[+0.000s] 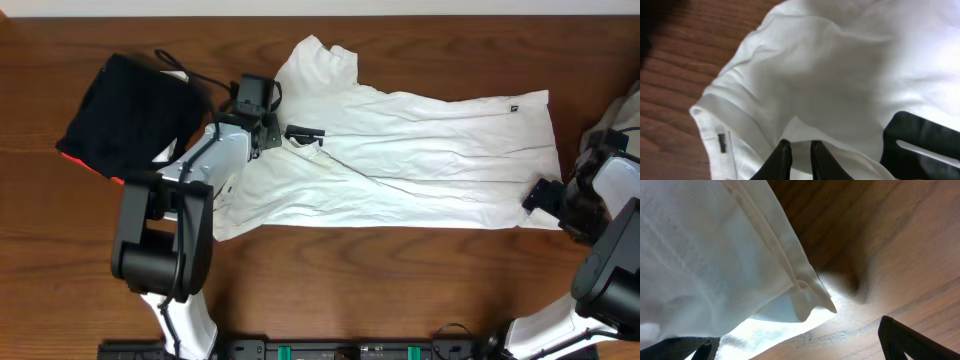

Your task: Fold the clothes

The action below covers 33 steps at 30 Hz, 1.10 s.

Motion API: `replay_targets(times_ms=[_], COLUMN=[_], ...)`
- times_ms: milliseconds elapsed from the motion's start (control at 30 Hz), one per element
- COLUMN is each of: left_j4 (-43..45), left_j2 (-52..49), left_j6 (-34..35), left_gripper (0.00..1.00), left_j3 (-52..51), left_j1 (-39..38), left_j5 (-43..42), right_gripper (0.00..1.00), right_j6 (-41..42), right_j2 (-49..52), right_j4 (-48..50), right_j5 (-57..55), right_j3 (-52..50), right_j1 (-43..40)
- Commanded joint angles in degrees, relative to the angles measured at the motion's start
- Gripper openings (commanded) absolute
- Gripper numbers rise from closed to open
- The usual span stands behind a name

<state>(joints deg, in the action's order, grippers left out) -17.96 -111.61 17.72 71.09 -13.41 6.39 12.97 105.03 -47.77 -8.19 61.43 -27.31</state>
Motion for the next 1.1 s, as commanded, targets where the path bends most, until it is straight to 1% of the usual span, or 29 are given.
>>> replay_targets(times_ms=[0,100,233,267,333,467,600,900,1067], left_j4=[-1.62,-4.94,-8.92,-9.97,-11.52,-12.70,-13.11,-12.39,-9.97], left_j2=[5.42,9.64,11.69,11.69,11.37,9.97,7.76,3.23,1.03], left_j6=[-0.50,0.42,0.76,0.76,0.72,0.72,0.74,0.74,0.74], left_gripper=[0.21,0.21,0.20,0.14,0.11,0.11,0.11,0.11,0.11], left_j3=[2.01,2.01,2.01,2.01,1.75,1.33,1.29,1.25,1.25], left_j1=[-0.74,-2.01,-4.26,-5.09,-6.84,-9.86,-11.52,-11.65,-11.65], left_j5=[-0.98,-5.57,-11.87,-12.66,-12.59,-12.22,-10.14,-9.81,-9.81], right_gripper=[0.99,0.99,0.99,0.99,0.99,0.99,0.99,0.99,0.99], right_j6=[0.26,0.26,0.26,0.26,0.26,0.26,0.26,0.26,0.26], right_j2=[4.74,4.74,4.74,4.74,4.74,4.74,4.74,4.74,4.74], right_j4=[1.09,1.09,1.09,1.09,1.09,1.09,1.09,1.09,1.09], right_j5=[2.40,2.40,2.40,2.40,2.40,2.40,2.40,2.40,2.40], right_j3=[-3.15,-3.15,-3.15,-3.15,-3.15,-3.15,-3.15,-3.15,-3.15], right_j1=[0.70,0.70,0.70,0.70,0.70,0.70,0.70,0.70,0.70])
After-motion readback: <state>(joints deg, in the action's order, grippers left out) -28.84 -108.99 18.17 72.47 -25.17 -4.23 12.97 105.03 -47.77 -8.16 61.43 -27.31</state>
